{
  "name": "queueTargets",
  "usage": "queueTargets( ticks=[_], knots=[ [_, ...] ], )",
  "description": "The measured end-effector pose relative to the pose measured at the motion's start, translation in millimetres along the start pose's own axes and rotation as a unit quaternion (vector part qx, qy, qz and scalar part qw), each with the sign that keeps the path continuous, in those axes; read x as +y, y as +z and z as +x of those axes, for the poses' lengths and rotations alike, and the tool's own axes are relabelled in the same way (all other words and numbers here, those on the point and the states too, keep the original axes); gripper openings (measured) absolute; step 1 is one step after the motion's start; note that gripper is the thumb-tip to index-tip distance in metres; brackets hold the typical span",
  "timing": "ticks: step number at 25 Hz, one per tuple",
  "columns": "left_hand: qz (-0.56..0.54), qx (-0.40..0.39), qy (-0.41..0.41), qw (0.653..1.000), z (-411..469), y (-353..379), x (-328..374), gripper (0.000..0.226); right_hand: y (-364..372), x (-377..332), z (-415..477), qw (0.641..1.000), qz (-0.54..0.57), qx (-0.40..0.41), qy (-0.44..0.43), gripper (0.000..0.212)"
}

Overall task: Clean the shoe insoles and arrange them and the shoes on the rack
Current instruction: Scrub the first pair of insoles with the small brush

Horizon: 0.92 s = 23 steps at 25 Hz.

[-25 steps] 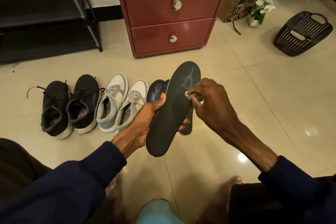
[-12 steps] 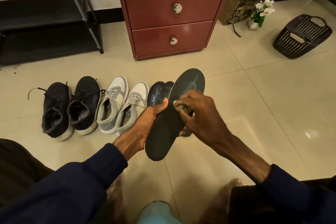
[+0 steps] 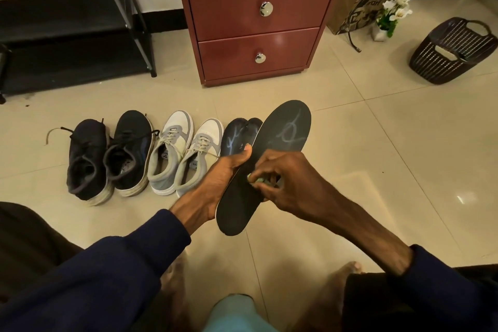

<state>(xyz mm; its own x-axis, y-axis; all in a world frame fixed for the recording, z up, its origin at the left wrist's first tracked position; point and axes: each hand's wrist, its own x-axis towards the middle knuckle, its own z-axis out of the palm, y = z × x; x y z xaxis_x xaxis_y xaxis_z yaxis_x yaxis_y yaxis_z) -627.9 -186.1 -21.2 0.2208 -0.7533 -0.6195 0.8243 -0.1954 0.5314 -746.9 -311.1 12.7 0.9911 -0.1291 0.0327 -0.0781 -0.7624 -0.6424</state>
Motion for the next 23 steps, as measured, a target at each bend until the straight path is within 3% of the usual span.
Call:
queueTargets(
  ticks=[1, 5, 6, 9, 10, 14, 16, 19, 23],
  knots=[
    [0.001, -0.007, 0.005, 1.000, -0.2, 0.6, 0.0, 0.048, -5.4, 5.4, 3.5, 1.000, -0.005, 0.009, 0.004, 0.016],
    [0.028, -0.008, 0.011, 1.000, -2.4, 5.1, 2.1, 0.054, -22.4, 37.5, 13.4, 0.967, -0.119, 0.202, 0.098, 0.020],
    [0.030, 0.000, 0.010, 1.000, -2.4, 4.9, 2.4, 0.054, -16.3, 33.0, 11.8, 0.970, -0.113, 0.195, 0.086, 0.020],
    [0.015, 0.008, 0.005, 1.000, -2.0, 3.2, 1.8, 0.049, -0.9, 3.9, 1.2, 0.999, -0.026, 0.038, 0.009, 0.016],
    [0.010, 0.002, 0.003, 1.000, -1.6, 2.5, 1.8, 0.048, -5.6, 5.3, 2.2, 1.000, -0.013, 0.022, 0.009, 0.015],
    [0.019, -0.031, -0.007, 0.999, -5.6, 7.1, 3.9, 0.058, -27.4, 42.7, 14.3, 0.965, -0.096, 0.212, 0.118, 0.017],
    [0.027, -0.021, -0.010, 0.999, -6.1, 7.7, 3.6, 0.057, -16.1, 33.1, 11.3, 0.973, -0.079, 0.194, 0.098, 0.016],
    [0.035, 0.003, -0.009, 0.999, -2.8, 3.7, 1.5, 0.054, -6.9, 8.7, 6.2, 0.997, -0.028, 0.059, 0.029, 0.015],
    [0.024, -0.023, -0.017, 0.999, -6.8, 9.8, 2.4, 0.054, -27.6, 37.4, 19.9, 0.967, -0.081, 0.202, 0.135, 0.014]
  ],
)
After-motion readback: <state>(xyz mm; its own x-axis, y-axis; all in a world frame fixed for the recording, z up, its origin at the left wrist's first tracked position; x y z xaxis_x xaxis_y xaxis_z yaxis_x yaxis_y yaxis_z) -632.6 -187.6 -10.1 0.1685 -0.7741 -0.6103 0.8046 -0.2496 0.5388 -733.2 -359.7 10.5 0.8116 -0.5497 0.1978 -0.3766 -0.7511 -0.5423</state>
